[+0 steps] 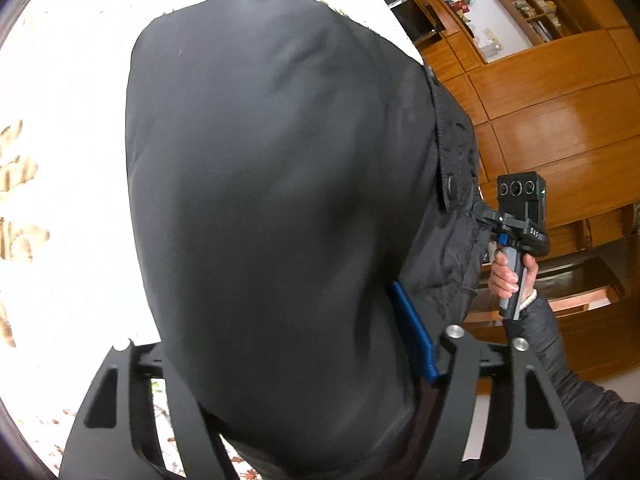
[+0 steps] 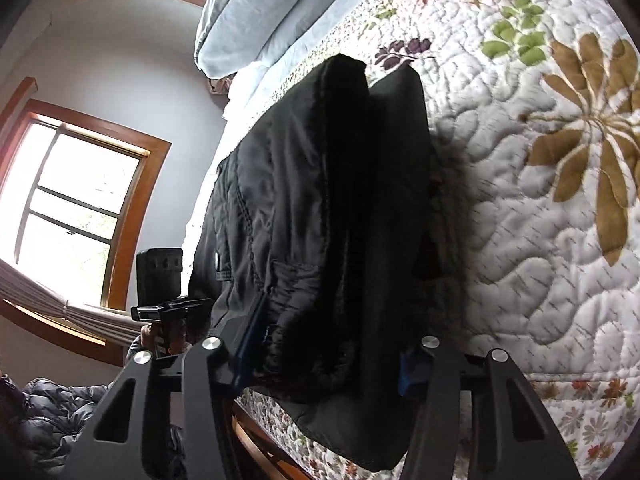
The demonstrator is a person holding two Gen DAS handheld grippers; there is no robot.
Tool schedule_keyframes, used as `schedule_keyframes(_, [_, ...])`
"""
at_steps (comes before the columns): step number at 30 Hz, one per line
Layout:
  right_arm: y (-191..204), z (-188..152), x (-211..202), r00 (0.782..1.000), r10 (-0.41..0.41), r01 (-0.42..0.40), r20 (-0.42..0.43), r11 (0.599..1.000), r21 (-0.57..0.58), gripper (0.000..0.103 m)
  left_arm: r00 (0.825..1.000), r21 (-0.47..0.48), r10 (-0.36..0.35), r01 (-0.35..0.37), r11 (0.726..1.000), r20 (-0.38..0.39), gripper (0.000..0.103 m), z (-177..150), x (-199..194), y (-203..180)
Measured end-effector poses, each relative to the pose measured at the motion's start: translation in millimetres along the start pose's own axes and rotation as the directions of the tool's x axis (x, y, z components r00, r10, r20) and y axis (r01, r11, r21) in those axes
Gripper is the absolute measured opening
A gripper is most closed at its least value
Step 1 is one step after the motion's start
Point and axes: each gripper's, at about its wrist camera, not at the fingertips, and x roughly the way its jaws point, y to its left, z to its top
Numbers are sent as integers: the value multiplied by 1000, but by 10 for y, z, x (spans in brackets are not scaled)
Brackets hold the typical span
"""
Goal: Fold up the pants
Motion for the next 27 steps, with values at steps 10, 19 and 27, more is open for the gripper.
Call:
schedule_keyframes(10, [265,230,432,999,37,-37,-22,999,-24,52,997,-16,41,-40,999,64,60,-86,-204,231])
schedule_keyframes(19, [598,650,1112,996,68,-71,-61,996,-59,52,988,-84,78,-67,994,135,60,-24,-380,485])
schedule_keyframes(27, [714,959,1594,992,97,-101,-76,994,-50,52,977,-113,127,-109,988,172,60,5,-578,626])
